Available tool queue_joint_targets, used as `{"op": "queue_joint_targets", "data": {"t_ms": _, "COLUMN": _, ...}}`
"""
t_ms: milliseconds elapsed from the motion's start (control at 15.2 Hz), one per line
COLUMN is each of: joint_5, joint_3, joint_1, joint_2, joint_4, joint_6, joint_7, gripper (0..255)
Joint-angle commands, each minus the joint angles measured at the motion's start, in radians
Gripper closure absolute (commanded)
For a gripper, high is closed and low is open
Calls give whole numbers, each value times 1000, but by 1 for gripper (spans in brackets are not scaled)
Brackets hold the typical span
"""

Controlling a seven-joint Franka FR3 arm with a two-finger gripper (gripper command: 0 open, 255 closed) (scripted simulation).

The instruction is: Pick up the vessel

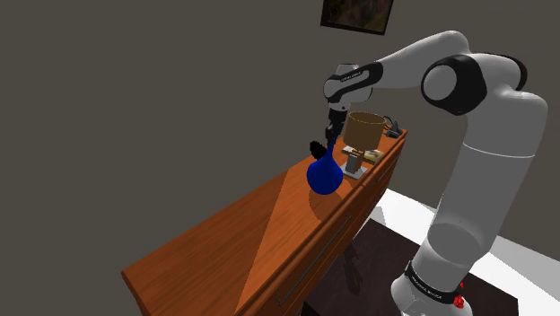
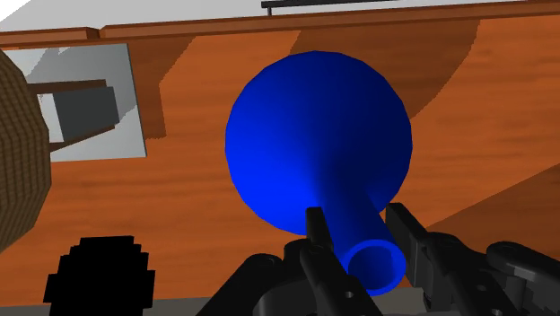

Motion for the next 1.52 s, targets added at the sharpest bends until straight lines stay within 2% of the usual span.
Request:
{"op": "queue_joint_targets", "data": {"t_ms": 0, "joint_5": 0, "joint_3": 0, "joint_1": 0, "joint_2": 0, "joint_4": -1, "joint_6": 1, "joint_7": 0, "gripper": 255}}
{"op": "queue_joint_targets", "data": {"t_ms": 462, "joint_5": 0, "joint_3": 0, "joint_1": 0, "joint_2": 0, "joint_4": -2, "joint_6": 2, "joint_7": 0, "gripper": 255}}
{"op": "queue_joint_targets", "data": {"t_ms": 1452, "joint_5": -19, "joint_3": -3, "joint_1": 2, "joint_2": -44, "joint_4": 149, "joint_6": -190, "joint_7": 13, "gripper": 255}}
